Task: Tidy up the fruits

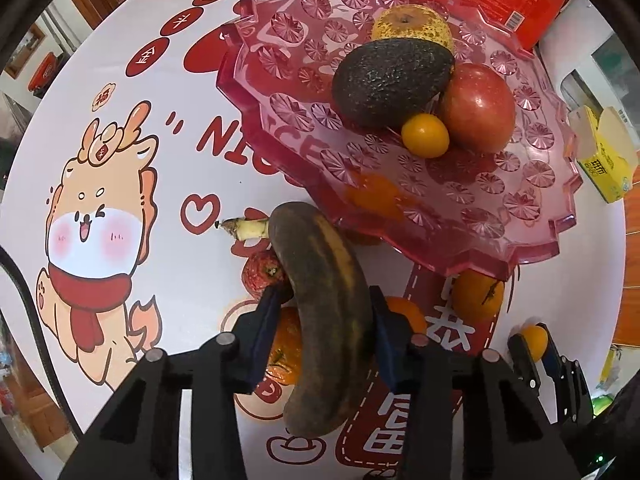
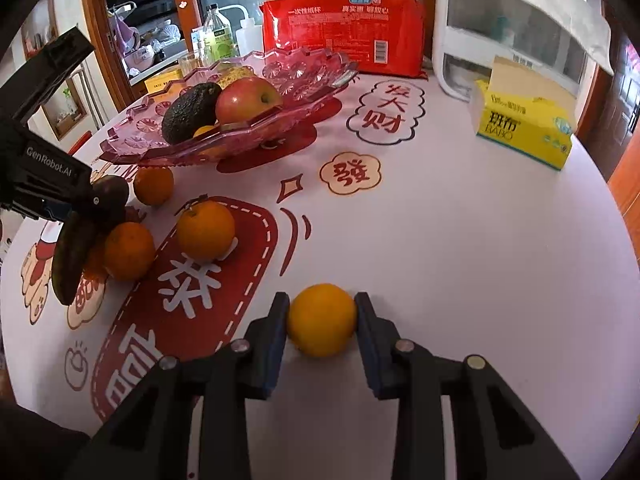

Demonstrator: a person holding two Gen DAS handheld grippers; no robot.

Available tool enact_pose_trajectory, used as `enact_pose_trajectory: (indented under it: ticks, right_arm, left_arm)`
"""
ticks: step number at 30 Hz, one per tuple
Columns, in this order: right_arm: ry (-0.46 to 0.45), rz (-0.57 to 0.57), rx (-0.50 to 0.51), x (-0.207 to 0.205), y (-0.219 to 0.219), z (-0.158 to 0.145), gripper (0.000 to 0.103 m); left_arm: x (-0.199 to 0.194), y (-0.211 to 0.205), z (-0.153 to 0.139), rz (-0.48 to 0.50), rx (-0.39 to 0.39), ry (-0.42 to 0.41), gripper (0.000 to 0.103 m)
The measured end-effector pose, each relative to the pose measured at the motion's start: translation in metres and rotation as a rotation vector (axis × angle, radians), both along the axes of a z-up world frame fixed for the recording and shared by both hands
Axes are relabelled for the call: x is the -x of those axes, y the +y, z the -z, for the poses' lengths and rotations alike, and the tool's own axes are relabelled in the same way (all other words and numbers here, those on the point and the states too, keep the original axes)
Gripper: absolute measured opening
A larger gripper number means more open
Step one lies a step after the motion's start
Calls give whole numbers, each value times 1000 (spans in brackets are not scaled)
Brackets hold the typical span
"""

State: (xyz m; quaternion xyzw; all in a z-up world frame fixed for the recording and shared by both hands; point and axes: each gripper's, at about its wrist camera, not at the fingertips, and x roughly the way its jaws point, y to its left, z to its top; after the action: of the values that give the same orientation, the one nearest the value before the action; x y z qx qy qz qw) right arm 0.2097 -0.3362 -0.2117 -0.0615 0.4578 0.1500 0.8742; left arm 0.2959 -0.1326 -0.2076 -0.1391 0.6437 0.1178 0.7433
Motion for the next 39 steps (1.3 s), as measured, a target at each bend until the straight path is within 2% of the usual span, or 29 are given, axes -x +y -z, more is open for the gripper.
enact_pose_trajectory:
  ticks: [2, 8, 11, 14, 25, 32, 39]
  right_arm:
    - [17, 1, -13, 0, 0, -1, 33]
    - [68, 30, -65, 6, 2, -3, 33]
    - [78, 41, -63, 10, 3, -7, 33]
    - [66, 42, -34, 16, 8, -13, 33]
    - [3, 70, 11, 33, 35, -51, 33]
    - [-2, 114, -51, 30, 59, -84, 33]
    - [-29, 183, -79, 21, 92, -113, 33]
  left_arm:
    - [9, 6, -4, -1, 18, -10, 32]
    - [21, 14, -13, 5, 66, -31, 31]
    - [27, 22, -16, 17, 89, -50, 30]
    - [35, 23, -27, 70, 89, -82, 29]
    - [62, 35, -107, 238, 51, -237, 29]
    - [54, 49, -155, 351, 1, -324, 29]
    - [27, 64, -183, 454, -25, -378, 29]
